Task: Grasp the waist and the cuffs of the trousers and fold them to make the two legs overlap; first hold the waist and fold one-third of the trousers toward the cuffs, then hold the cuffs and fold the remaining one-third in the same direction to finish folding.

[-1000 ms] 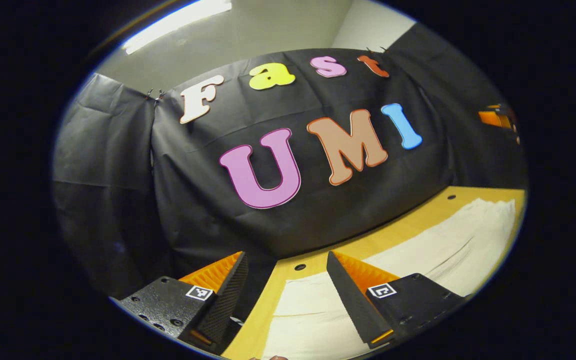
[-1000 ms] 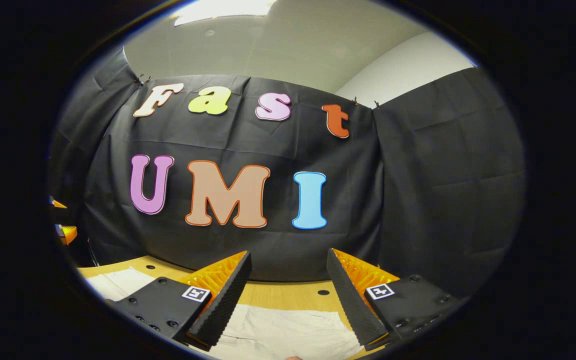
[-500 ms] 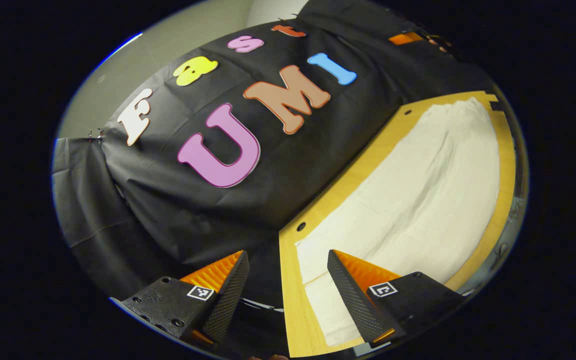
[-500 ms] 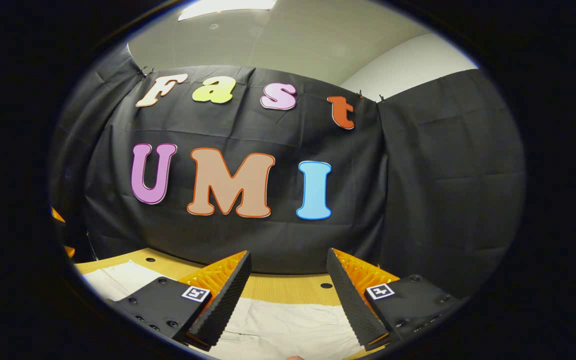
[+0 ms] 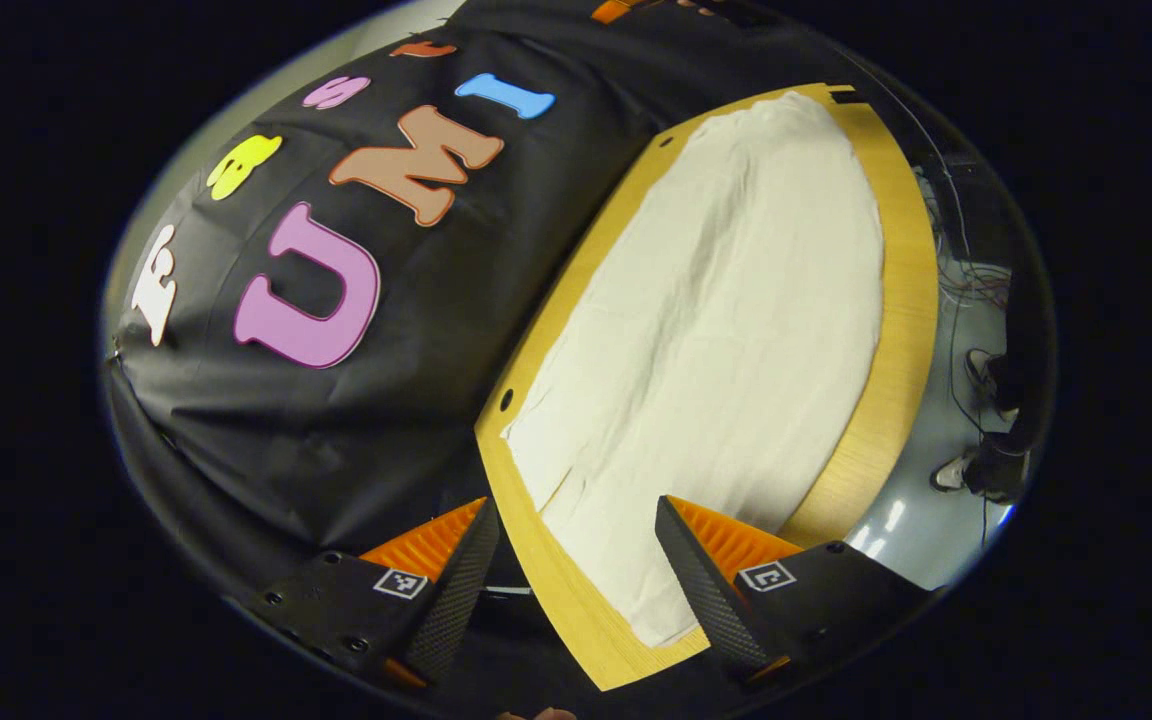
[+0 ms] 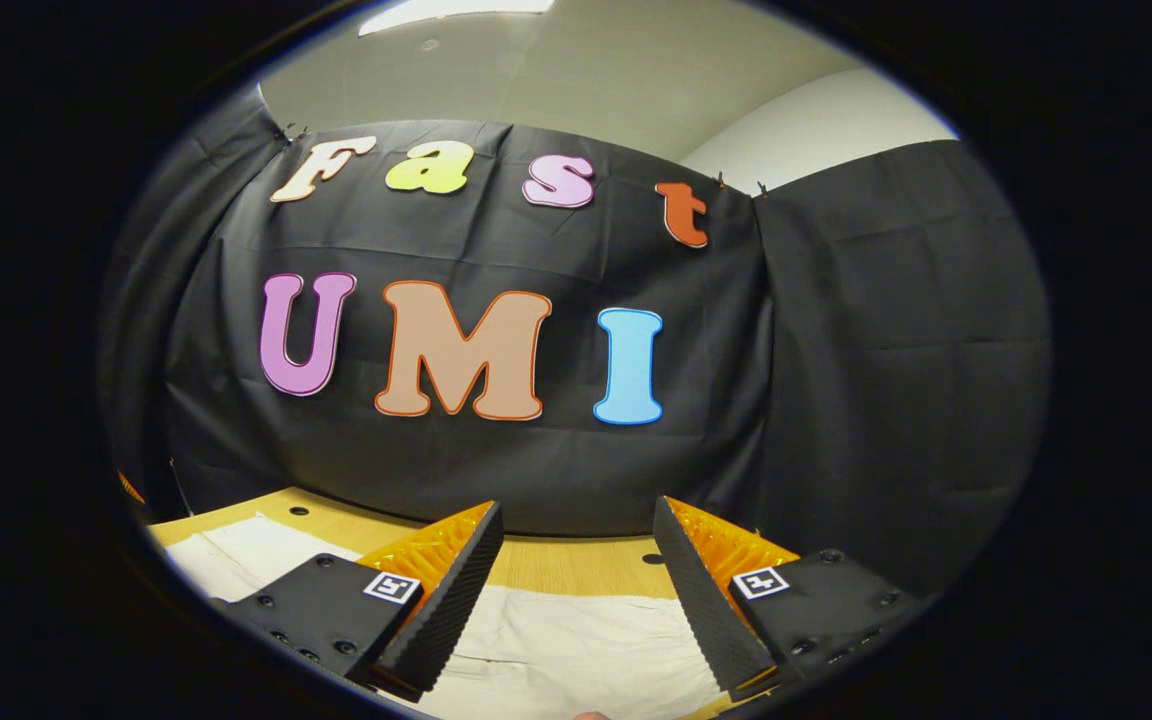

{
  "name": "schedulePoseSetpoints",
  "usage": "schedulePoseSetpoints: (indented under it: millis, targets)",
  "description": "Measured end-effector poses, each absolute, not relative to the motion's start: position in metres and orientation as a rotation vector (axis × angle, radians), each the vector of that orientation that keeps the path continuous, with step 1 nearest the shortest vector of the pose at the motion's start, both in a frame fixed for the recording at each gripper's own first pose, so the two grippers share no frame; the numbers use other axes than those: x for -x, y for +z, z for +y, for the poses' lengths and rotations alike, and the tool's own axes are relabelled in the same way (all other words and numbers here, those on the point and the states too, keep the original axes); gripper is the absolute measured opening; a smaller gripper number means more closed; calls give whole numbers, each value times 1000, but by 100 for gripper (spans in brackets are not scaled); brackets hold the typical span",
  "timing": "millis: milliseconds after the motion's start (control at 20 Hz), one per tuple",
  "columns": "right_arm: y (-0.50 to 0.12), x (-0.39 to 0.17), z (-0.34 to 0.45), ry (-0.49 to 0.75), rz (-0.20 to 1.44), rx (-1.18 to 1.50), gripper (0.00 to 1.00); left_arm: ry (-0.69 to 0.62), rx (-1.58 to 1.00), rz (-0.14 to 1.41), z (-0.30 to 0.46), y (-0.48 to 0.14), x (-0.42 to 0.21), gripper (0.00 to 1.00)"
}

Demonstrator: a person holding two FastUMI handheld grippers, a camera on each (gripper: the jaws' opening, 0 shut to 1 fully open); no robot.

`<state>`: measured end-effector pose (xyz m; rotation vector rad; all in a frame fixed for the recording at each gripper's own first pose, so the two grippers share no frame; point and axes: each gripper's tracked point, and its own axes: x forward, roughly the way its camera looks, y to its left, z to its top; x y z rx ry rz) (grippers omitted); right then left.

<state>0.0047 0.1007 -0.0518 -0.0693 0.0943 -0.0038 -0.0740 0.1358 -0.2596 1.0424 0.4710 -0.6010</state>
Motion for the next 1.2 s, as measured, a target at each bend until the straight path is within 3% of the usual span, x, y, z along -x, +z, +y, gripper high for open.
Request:
schedulePoseSetpoints:
  millis: [450,700,900,1200]
  targets:
    - [-59,14,98,-45,124,94,97,-830,-1178,624,153,-320,116,97]
    - [-54,15,99,-55,119,100,97,-850,-1190,696,163,-331,123,97]
    - [-53,14,100,-56,115,117,97,-888,-1235,707,159,-341,118,89]
    - [-53,13,98,-78,124,119,97,-927,-1265,702,153,-348,91,87]
